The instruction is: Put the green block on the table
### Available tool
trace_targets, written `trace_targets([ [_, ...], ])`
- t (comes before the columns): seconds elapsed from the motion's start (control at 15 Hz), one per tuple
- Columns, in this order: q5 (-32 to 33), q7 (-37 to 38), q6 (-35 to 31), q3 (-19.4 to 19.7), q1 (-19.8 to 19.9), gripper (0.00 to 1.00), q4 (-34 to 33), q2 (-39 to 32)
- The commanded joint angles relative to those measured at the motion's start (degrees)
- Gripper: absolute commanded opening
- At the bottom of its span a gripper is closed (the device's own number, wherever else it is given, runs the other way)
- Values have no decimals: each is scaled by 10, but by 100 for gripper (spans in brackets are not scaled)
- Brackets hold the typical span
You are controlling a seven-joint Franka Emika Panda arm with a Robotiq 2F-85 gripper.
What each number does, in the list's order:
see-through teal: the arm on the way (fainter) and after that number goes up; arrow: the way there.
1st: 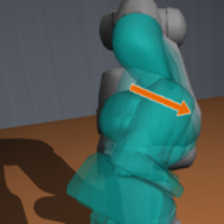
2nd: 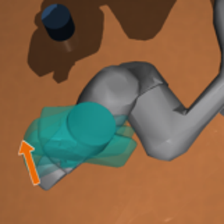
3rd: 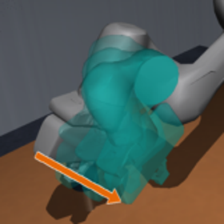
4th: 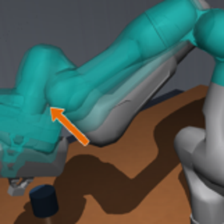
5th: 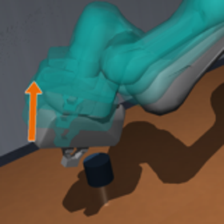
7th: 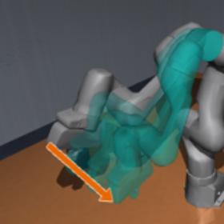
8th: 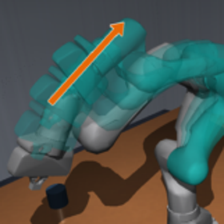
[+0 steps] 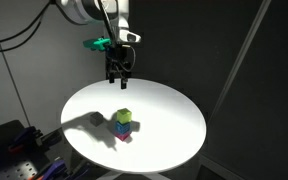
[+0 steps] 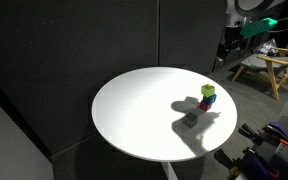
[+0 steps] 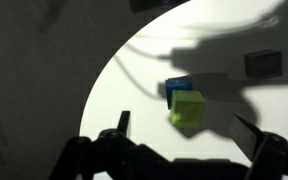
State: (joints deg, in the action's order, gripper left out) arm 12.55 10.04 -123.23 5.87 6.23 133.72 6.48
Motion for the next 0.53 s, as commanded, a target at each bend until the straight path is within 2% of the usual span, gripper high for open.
trace_targets([
  [0.0,14,41,-5,-4,5,100,-9,-22],
  [0.47,-23,17,-29,2,1,100,-18,-61],
])
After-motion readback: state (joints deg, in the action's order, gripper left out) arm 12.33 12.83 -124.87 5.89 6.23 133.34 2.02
